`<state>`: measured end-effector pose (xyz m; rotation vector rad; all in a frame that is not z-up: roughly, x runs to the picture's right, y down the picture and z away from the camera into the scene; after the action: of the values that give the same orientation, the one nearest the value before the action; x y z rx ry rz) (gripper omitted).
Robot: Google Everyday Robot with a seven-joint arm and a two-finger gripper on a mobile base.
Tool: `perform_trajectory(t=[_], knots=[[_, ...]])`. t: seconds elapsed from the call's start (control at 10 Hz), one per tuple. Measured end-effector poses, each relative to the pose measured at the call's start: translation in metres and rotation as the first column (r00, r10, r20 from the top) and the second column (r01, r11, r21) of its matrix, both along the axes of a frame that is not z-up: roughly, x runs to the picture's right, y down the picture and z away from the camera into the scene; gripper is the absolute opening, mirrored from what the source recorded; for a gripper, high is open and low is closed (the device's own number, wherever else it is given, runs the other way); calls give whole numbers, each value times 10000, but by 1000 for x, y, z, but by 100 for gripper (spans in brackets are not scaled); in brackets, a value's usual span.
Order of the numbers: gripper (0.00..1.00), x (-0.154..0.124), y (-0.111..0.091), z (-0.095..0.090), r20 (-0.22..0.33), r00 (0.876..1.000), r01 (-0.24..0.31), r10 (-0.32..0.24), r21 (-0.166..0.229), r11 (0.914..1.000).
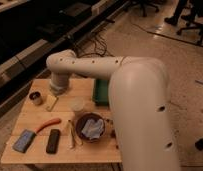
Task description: Place eraser in plastic cup
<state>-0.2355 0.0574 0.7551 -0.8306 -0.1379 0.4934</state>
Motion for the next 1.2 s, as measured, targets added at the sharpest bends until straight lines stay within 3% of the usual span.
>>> perform_trajectory(t=[0.4, 0.6, 1.2], knots=[[80, -28, 36, -36, 412, 9979, 493, -499, 137, 9987], [80, -35, 50, -45, 371, 9976, 573, -583, 269, 9980], [80, -25, 87, -16, -277, 9992, 285, -284, 38, 9996]])
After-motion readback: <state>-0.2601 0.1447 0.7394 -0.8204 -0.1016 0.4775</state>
